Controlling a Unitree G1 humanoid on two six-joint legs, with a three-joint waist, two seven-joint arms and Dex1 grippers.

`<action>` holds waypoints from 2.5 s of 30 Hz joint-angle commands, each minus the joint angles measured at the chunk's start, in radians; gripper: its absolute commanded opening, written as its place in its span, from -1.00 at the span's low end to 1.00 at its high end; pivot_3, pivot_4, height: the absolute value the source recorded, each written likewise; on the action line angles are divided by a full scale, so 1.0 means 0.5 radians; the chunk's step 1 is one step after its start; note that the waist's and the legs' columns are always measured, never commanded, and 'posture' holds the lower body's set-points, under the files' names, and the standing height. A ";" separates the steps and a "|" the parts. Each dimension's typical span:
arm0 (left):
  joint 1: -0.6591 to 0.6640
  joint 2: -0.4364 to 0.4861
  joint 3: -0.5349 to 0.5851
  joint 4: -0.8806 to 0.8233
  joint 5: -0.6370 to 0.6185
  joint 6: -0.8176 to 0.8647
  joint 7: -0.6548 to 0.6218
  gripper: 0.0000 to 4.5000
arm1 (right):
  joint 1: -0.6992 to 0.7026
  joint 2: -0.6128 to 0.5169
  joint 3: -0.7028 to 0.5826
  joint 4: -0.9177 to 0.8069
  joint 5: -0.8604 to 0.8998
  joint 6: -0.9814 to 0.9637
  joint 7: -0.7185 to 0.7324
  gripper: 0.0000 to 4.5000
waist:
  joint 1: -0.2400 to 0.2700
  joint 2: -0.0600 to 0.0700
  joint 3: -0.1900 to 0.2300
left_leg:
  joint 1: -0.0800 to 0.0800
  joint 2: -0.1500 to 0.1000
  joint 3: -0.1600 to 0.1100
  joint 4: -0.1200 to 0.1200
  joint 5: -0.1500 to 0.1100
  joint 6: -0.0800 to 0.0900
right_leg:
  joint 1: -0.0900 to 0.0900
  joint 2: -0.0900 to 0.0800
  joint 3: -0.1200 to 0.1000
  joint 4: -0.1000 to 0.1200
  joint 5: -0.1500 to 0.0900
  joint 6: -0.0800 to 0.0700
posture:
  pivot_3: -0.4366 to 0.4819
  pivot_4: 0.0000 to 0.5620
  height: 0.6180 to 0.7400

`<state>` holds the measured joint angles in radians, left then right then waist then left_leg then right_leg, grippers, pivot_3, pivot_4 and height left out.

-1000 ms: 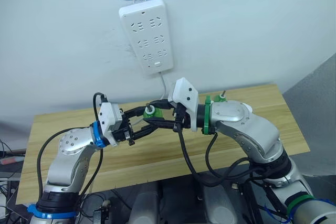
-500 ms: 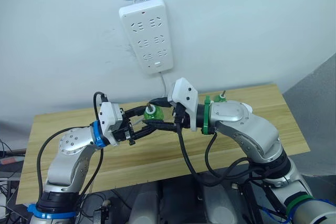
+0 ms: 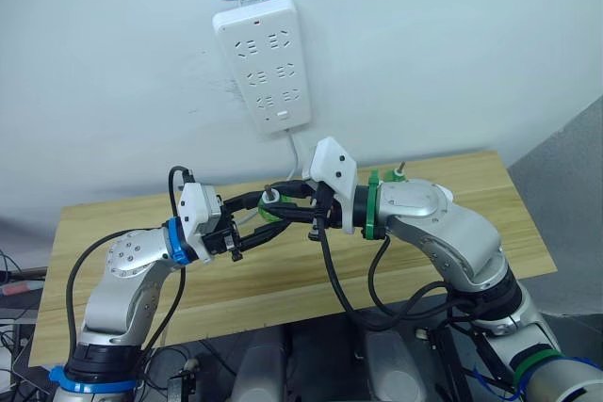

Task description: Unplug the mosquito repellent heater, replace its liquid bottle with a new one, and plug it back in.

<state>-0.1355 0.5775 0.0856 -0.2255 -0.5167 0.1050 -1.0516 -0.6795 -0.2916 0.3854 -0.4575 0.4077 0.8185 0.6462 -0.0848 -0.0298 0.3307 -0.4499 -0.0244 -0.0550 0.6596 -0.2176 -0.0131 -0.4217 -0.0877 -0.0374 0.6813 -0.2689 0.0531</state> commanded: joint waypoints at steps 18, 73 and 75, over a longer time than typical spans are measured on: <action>-0.030 0.042 0.079 -0.130 -0.094 0.076 0.015 0.99 | 0.002 0.027 0.002 -0.056 0.029 -0.029 0.024 -0.63 | 0.001 0.001 0.001 | 0.000 0.000 0.000 -0.001 0.000 0.000 | 0.000 0.000 0.000 -0.001 0.000 0.000 | -0.40 0.27 0.90; -0.212 -0.612 0.055 -0.124 -0.736 0.250 0.116 0.99 | -0.039 0.176 -1.116 -0.157 2.055 0.684 -1.401 -0.63 | -0.055 0.000 0.000 | -0.002 0.000 0.005 0.001 -0.003 0.005 | 0.002 0.004 0.001 0.000 0.000 0.000 | -0.69 0.18 0.90; -0.222 -0.637 0.054 -0.125 -0.727 0.243 0.124 0.99 | -0.025 0.137 -1.100 -0.143 2.198 0.633 -1.492 -0.63 | -0.060 0.000 0.000 | -0.002 0.000 0.006 0.002 -0.004 0.007 | 0.002 0.004 0.001 0.000 0.000 0.000 | -0.69 0.18 0.90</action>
<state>-0.2491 0.2657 0.1130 -0.2601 -0.8638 0.2334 -0.9927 -0.6927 -0.2148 -0.1565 -0.5064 1.4302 1.1732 -0.0706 -0.1149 -0.0299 0.3308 -0.4508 -0.0245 -0.0518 0.6607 -0.2196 -0.0096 -0.4207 -0.0856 -0.0367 0.6811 -0.2688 0.0532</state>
